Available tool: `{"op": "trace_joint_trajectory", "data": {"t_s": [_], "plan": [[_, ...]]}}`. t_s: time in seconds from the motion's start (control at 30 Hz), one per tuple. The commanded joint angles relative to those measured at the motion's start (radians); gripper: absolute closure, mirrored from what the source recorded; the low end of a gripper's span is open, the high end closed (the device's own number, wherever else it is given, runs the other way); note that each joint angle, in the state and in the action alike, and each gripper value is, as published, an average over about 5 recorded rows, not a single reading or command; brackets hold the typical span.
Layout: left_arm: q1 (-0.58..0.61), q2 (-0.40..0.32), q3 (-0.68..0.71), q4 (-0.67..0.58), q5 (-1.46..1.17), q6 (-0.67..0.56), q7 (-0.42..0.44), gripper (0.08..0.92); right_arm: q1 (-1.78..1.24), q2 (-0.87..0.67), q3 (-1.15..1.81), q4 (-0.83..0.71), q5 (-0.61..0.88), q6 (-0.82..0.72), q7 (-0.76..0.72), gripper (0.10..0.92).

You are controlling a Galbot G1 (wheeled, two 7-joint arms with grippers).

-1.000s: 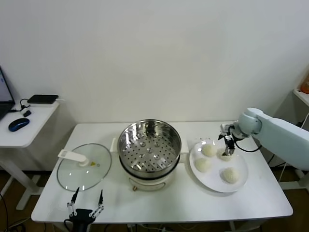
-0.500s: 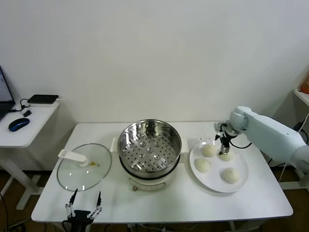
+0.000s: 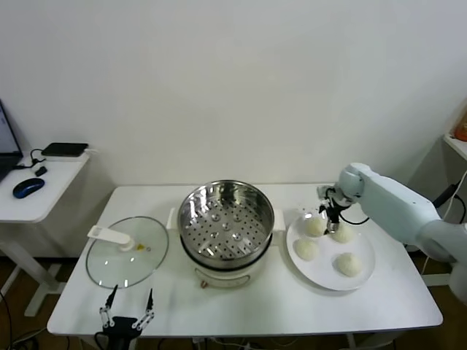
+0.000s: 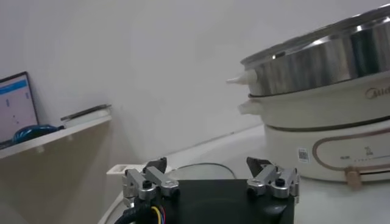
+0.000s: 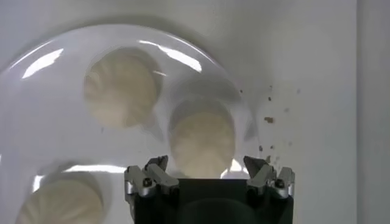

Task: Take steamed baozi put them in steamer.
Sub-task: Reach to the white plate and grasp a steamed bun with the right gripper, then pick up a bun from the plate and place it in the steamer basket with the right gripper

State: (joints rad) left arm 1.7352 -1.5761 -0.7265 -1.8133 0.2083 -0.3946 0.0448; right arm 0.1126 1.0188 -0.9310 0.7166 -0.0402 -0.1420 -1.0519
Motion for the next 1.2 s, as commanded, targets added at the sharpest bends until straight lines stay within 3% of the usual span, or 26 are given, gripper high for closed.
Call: {"op": "trace_joint_trajectory", "data": {"t_s": [0.03, 0.27, 0.53, 0.7, 0.97, 1.2], "plan": [[0.0, -0.001, 0.001, 0.0, 0.001, 0.001, 0.001, 0.177, -0.008, 0.037, 0.014, -0.044, -0.01, 0.013, -0.006, 0.203], [-0.002, -0.002, 0.001, -0.001, 0.001, 0.001, 0.001, 0.177, -0.007, 0.045, 0.011, -0.045, -0.017, 0.008, -0.011, 0.211], [-0.001, 0.0, 0.0, -0.001, 0.001, 0.0, 0.0, 0.177, -0.006, 0.047, 0.011, -0.041, -0.032, 0.007, -0.008, 0.356], [-0.001, 0.001, 0.0, -0.003, 0.001, 0.0, 0.0, 0.177, 0.016, 0.03, -0.013, 0.003, -0.016, 0.007, -0.005, 0.394], [0.005, 0.008, -0.004, -0.011, 0.001, 0.0, -0.001, 0.177, 0.217, -0.067, -0.209, 0.228, 0.127, 0.026, -0.002, 0.397], [0.011, 0.008, -0.001, -0.019, 0.005, -0.001, -0.002, 0.177, 0.505, -0.12, -0.454, 0.47, 0.23, 0.157, 0.006, 0.397]]}}
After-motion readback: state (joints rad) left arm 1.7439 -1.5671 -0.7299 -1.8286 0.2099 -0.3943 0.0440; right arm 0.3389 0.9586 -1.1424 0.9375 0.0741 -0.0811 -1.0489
